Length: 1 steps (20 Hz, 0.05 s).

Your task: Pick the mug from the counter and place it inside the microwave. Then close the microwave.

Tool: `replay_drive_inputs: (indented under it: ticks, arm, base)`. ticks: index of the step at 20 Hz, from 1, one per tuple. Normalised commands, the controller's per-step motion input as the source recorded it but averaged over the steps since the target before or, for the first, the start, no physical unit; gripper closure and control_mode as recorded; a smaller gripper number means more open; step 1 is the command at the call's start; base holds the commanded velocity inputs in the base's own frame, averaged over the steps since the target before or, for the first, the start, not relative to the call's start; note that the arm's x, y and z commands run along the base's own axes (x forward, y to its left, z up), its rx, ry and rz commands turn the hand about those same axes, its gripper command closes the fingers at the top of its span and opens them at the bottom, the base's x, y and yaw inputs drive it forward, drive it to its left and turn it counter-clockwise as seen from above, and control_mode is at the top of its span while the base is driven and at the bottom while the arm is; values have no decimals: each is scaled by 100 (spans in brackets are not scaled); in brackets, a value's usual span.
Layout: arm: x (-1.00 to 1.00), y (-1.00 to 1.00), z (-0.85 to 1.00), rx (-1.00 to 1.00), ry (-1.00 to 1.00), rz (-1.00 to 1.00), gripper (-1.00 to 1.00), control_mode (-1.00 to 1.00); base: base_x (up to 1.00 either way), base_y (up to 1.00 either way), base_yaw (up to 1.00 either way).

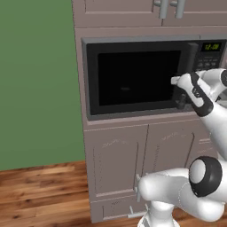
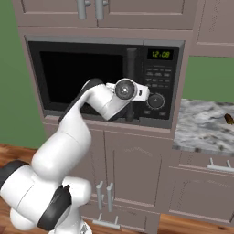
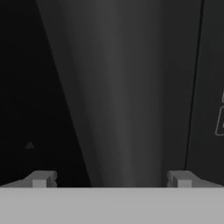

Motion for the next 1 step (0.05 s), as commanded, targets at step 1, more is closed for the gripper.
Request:
replay_drive_inputs:
  ticks: [1]
  arm:
    - [0, 0, 0, 0, 1, 1, -100, -100]
  base:
    - [0, 0, 0]
